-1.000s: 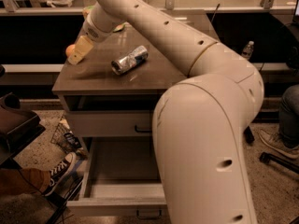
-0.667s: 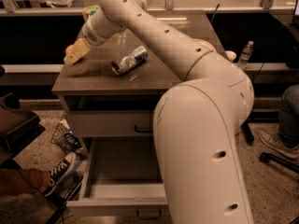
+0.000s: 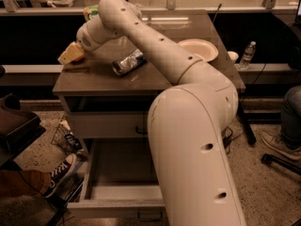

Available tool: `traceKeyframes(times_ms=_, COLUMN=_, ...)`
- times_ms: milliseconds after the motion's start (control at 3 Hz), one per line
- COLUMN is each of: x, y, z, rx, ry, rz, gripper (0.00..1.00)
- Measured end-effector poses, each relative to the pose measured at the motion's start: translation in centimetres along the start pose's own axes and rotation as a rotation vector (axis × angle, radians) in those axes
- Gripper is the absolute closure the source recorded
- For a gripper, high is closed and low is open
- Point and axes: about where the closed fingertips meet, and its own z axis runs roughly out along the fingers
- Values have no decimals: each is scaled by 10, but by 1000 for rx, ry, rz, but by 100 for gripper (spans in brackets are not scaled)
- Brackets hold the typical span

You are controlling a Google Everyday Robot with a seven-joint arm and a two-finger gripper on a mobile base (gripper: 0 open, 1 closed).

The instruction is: Place orange into middle drawer

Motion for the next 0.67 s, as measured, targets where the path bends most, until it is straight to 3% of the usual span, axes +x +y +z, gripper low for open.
traceKeyframes(times_ms=667, x=0, y=5, z=17, rx=-21, ry=-4, rz=1, gripper=72)
